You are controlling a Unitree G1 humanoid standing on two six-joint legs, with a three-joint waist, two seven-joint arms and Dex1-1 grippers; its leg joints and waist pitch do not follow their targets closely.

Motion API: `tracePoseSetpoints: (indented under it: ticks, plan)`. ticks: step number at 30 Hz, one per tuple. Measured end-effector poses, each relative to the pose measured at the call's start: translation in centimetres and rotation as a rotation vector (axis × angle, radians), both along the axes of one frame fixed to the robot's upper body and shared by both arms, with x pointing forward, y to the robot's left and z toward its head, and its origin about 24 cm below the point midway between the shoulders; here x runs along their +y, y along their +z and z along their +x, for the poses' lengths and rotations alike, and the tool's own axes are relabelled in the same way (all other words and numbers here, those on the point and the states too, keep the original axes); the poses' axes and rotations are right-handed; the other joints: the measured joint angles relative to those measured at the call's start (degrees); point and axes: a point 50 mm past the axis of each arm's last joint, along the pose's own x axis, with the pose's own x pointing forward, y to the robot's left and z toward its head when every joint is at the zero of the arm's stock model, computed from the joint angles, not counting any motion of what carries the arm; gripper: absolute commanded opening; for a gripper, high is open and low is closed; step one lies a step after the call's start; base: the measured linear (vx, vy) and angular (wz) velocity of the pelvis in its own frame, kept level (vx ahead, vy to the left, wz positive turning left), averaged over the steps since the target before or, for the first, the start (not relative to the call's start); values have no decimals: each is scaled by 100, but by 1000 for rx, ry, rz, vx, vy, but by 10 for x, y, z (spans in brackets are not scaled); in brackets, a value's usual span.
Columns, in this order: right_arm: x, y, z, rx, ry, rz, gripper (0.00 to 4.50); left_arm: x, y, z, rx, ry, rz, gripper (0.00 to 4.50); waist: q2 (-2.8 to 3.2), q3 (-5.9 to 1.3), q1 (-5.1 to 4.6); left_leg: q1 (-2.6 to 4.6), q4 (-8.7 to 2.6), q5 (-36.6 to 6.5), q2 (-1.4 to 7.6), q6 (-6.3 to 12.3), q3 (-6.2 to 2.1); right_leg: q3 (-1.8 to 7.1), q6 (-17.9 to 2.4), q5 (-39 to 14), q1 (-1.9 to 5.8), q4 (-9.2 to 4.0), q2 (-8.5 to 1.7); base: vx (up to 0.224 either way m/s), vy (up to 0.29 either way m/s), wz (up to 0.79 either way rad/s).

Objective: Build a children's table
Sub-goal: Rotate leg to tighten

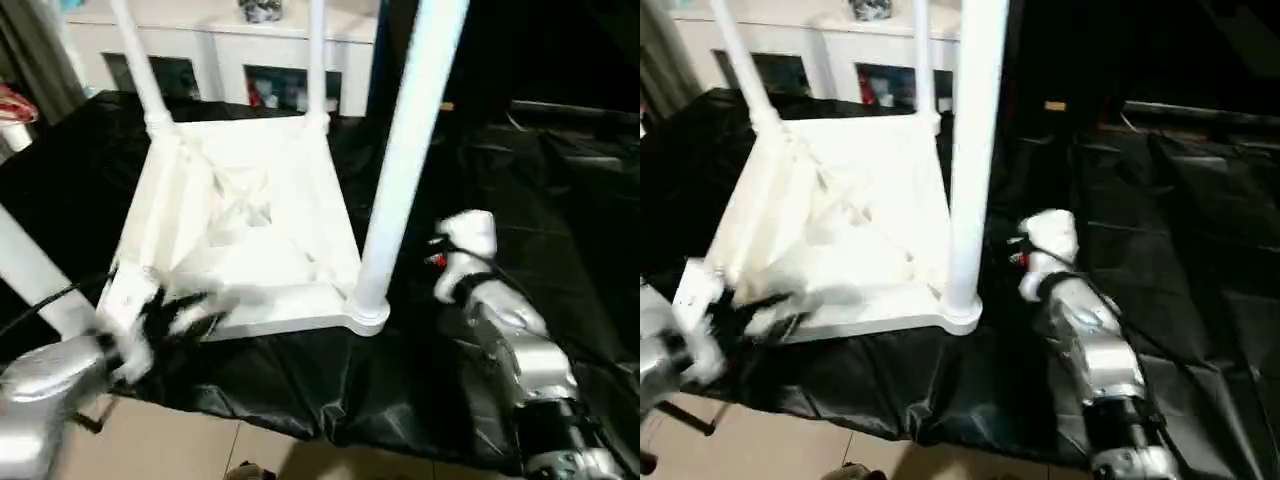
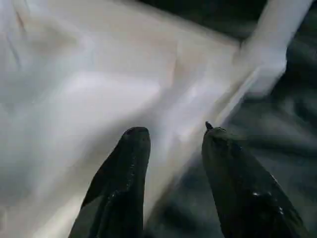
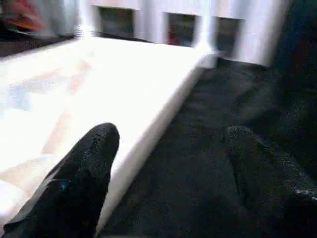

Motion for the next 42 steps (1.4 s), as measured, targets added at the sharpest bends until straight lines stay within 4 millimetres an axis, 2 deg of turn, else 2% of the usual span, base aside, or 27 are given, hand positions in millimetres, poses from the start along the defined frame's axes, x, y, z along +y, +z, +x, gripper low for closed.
tracePoseSetpoints:
  ticks: [2, 4, 6, 9, 15, 20, 24, 26, 28, 30, 33, 37, 38, 40, 41, 42]
  plan:
    - [3, 0, 0, -4, 40, 0, 376, 2, -8, -1, 58, -38, 3, 201, 12, 3, 17, 9, 0, 1, -2, -1, 0, 1, -1, 1, 15, -3, 0, 0, 0, 0]
    - [8, 2, 3, -15, 82, -4, 376, 4, -8, 6, 76, -70, 17, 201, 29, 6, 19, 25, 0, 1, -6, -2, 0, 5, -5, 3, 32, -3, -1, 0, 0, 0]
    - [12, 8, 4, -37, 142, 6, 376, 9, -9, 15, 93, -98, 58, 201, 77, 5, 4, 42, 0, 0, -11, -2, -1, 8, -7, 4, 46, -3, -2, 0, 0, 0]
    - [17, 10, 1, -41, 241, 24, 376, 14, -15, 25, 120, -111, 104, 201, 68, -1, 0, 47, -2, 0, -11, -2, -6, 7, -7, 4, 48, 3, -2, 0, 0, 0]
    - [8, 12, -4, -42, 330, 23, 376, 15, -23, 42, 92, -156, 157, 201, 69, -6, 43, 48, -2, 1, -11, -2, -5, 7, -10, 6, 58, 4, -4, 0, 0, 0]
    - [3, 11, -7, -40, 327, 30, 376, 14, -27, 48, 72, -155, 156, 201, 85, -10, 39, 63, -3, 1, -15, -1, -5, 7, -10, 6, 71, 3, -8, 0, 0, 0]
    - [-1, 8, -11, -36, 319, 36, 376, 17, -32, 55, 61, -153, 155, 201, 107, 1, 42, 110, -35, 0, -28, -1, -9, 4, -1, 0, 95, -7, -16, 0, 0, 0]
    - [-2, 7, -14, -37, 315, 39, 376, 18, -34, 58, 56, -147, 158, 201, 115, 9, 38, 129, -57, 0, -33, -1, -21, -10, 1, -2, 83, -26, -18, -58, -7, -3]
    - [-2, 6, -16, -33, 316, 45, 376, 20, -35, 56, 48, -145, 163, 201, 137, 13, 19, 139, -77, 0, -33, -1, -58, -54, 2, -3, 95, -86, -18, -32, -4, -2]
    - [0, 5, -19, -31, 319, 60, 376, 24, -36, 50, 34, -138, 167, 201, 166, 18, -9, 135, -102, 0, -37, -1, -137, -142, 2, -4, 160, -196, -20, 0, 0, 0]
    - [3, 5, -20, -36, 329, 63, 376, 30, -36, 45, 21, -119, 156, 201, 178, 28, -114, 137, -109, -1, -38, -2, -189, -215, 0, -5, 182, -281, -26, 0, 0, 0]
    - [2, 6, -17, -46, 264, 57, 376, 34, -34, 43, -9, -85, 60, 201, 103, 79, -170, 148, -117, -1, -45, -2, -189, -226, 0, -5, 169, -305, -33, 0, 0, 0]
    - [2, 7, -16, -49, 235, 53, 376, 33, -34, 44, -21, -75, 25, 201, 89, 97, -169, 149, -117, -1, -42, -2, -202, -260, -1, -5, 176, -322, -40, 0, 0, 0]
    - [-6, 8, -14, -51, 121, 62, 376, 28, -29, 50, -81, -10, -105, 201, 113, 142, -136, 137, -130, -2, 19, -4, -207, -364, -19, -17, 226, -384, -36, 0, 0, 0]
    - [-10, 9, -14, -54, 74, 69, 376, 27, -24, 56, -114, 14, -139, 201, 132, 171, -62, 101, -162, -1, 38, -5, -165, -355, -117, -117, 226, -238, -25, -69, -39, 18]
    - [-21, 9, -19, -53, 5, 84, 376, 22, -13, 69, -172, 56, -190, 201, 21, 156, 98, 115, -184, 1, 39, -8, 2, -202, -284, -350, 208, 239, -28, -69, -39, 18]
